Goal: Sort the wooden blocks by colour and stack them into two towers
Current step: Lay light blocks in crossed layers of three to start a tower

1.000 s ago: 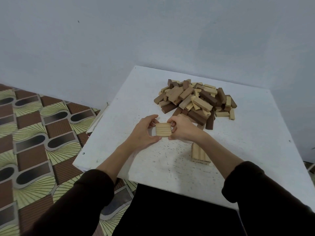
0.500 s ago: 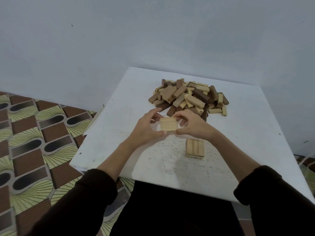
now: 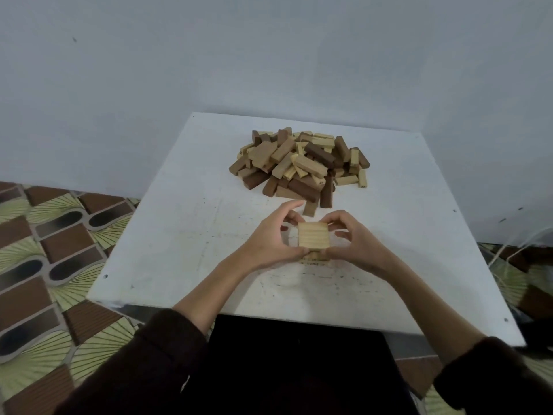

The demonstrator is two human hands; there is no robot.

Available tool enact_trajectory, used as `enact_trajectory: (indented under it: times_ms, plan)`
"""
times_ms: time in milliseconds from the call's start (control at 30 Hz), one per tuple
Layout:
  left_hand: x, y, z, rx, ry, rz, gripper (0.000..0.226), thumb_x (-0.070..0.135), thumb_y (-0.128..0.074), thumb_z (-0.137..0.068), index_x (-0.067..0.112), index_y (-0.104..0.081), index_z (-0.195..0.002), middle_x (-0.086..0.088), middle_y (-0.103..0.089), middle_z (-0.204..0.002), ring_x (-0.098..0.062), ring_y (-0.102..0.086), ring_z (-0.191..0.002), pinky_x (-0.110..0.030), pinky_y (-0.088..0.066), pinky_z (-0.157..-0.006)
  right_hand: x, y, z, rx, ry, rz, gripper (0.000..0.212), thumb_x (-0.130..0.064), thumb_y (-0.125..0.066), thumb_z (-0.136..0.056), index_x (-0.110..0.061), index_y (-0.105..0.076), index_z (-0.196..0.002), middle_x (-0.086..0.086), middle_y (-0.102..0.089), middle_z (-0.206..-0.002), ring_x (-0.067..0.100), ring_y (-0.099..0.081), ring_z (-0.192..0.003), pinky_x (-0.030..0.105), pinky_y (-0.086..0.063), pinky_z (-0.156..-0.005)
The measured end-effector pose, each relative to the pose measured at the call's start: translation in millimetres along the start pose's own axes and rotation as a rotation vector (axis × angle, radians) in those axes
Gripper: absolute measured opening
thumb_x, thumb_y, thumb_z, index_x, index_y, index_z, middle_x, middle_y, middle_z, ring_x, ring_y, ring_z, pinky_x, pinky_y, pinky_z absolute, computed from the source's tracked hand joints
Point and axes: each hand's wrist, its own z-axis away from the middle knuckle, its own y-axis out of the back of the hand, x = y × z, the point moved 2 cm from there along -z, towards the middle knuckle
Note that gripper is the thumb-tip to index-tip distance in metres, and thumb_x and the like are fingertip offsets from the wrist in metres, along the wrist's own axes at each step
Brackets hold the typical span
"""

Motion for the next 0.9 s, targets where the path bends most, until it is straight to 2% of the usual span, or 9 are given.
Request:
enact_trajectory:
  times_ms: [100,200,400,567,733,900]
  plan:
    - [-0.7,-2.6,1.3,-0.016,0.012,-0.018,0.085,0.014,-0.081,-0.071,0.019,-0.033,-0.142,0.011,-0.053,-0.111,0.002,-0.048,-0.108,-0.01,-0.036,-0.09,3.8,-1.5,4.3,-0.005,0.011,-0.029,0.05,-0.005,-0.077,-0.073,-0.017,-0.049,-0.112,0.0,-0.052,-0.119,0.008,-0.05,-0.11,0.021,-0.037,-0.1]
    - [-1.6,-3.7,2.3,-0.027,0.026,-0.022,0.086,0.015,-0.081,-0.071,0.021,-0.033,-0.142,0.012,-0.053,-0.112,0.004,-0.048,-0.108,-0.01,-0.037,-0.088,3.8,-2.5,6.0,-0.017,0.012,-0.036,0.048,-0.004,-0.076,-0.074,-0.017,-0.048,-0.111,0.0,-0.052,-0.118,0.001,-0.049,-0.107,0.014,-0.037,-0.099]
    - [-2.3,-5.9,4.1,-0.032,0.033,-0.002,0.09,0.027,-0.079,-0.066,0.026,-0.032,-0.142,0.011,-0.053,-0.116,0.006,-0.047,-0.111,-0.006,-0.037,-0.085,4.7,-3.3,7.3,-0.026,0.007,-0.015,0.053,-0.008,-0.078,-0.072,-0.023,-0.045,-0.111,-0.001,-0.048,-0.121,0.006,-0.047,-0.112,0.024,-0.038,-0.104]
    - [-5.3,-5.8,6.5,-0.03,0.046,0.011,0.09,0.018,-0.082,-0.071,0.031,-0.029,-0.142,0.015,-0.048,-0.12,0.005,-0.045,-0.114,-0.015,-0.04,-0.088,6.3,-4.8,9.9,-0.031,0.014,-0.018,0.067,-0.01,-0.081,-0.07,-0.02,-0.042,-0.123,0.0,-0.044,-0.128,0.009,-0.043,-0.12,0.026,-0.036,-0.107]
    - [-3.9,-9.3,9.6,-0.023,0.056,0.064,0.09,0.013,-0.081,-0.07,0.029,-0.03,-0.143,0.015,-0.048,-0.121,0.004,-0.045,-0.115,-0.02,-0.038,-0.098,9.9,-7.7,12.3,0.002,0.058,-0.04,0.067,-0.008,-0.08,-0.07,-0.024,-0.043,-0.123,0.002,-0.044,-0.129,0.011,-0.043,-0.122,0.028,-0.036,-0.107]
    - [-4.2,-12.3,11.4,0.0,0.044,0.078,0.089,0.011,-0.081,-0.07,0.029,-0.032,-0.142,0.012,-0.051,-0.12,0.006,-0.047,-0.112,-0.02,-0.037,-0.1,12.9,-9.4,12.3,0.032,0.091,-0.041,0.066,-0.008,-0.081,-0.069,-0.025,-0.046,-0.122,0.001,-0.045,-0.126,0.011,-0.043,-0.121,0.026,-0.037,-0.106]
